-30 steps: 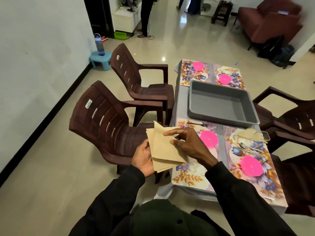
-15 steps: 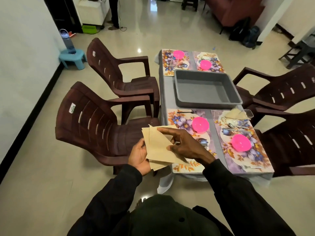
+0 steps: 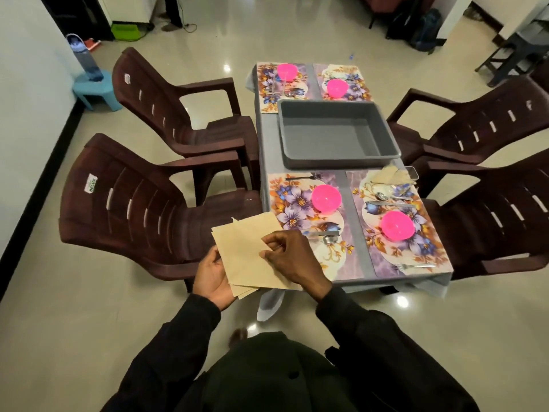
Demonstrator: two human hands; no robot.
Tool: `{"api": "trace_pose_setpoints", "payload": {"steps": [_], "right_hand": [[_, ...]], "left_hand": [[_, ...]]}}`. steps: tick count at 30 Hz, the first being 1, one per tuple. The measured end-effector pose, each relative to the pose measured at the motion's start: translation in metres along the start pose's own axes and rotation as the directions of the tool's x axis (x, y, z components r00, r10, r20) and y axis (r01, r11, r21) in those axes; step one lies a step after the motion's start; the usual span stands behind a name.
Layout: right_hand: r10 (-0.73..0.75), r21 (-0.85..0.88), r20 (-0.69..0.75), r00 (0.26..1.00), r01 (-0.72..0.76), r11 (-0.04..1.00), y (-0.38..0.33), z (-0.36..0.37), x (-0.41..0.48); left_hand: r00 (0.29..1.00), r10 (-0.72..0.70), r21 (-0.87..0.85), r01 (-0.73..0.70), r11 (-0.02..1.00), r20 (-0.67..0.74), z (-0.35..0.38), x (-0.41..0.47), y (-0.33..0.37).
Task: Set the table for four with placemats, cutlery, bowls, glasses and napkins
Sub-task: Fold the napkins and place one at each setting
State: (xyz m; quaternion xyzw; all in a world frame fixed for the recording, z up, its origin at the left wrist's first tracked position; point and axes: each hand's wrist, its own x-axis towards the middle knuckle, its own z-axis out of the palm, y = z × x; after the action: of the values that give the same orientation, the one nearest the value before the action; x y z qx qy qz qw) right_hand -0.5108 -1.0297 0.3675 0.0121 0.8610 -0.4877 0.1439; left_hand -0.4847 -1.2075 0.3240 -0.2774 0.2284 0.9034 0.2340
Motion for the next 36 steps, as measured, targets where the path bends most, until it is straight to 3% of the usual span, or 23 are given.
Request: {"api": "trace_pose_setpoints", "payload": {"steps": [9,15,21,25,32,36], "right_hand": [[-0.029,-0.049,0.042,0.999,0.031,0.998,0.024,-0.013,-0.016],[-0.079,0.002,-0.021,0.997,0.079,0.997,0.034,-0.063,-0.017],[-0.075,-0.215,-0.103,0.992,0.052,0.975,0.064,-0.113,-0.02],[-0.037,-0.469,-0.035,0.999,0.016,0.883,0.11,-0.111,-0.014],[0.052,-0.62,0.025,0.998,-0.026,0.784,0.157,-0.073,-0.004],[0.096,-0.62,0.013,0.995,-0.067,0.782,0.169,-0.066,0.006]], "left_hand": [[0.992,0.012,-0.001,-0.012,1.0,-0.127,-0.01,0.0,-0.031],[0.989,0.059,0.001,-0.059,0.998,-0.135,-0.011,0.017,-0.027],[0.987,0.085,0.019,-0.084,0.996,-0.135,-0.024,0.019,-0.007],[0.985,0.107,0.01,-0.106,0.994,-0.138,-0.034,0.018,0.007],[0.977,0.102,-0.019,-0.107,0.994,-0.19,-0.048,0.01,0.016],[0.975,0.1,-0.035,-0.109,0.993,-0.199,-0.052,0.004,0.018]]}}
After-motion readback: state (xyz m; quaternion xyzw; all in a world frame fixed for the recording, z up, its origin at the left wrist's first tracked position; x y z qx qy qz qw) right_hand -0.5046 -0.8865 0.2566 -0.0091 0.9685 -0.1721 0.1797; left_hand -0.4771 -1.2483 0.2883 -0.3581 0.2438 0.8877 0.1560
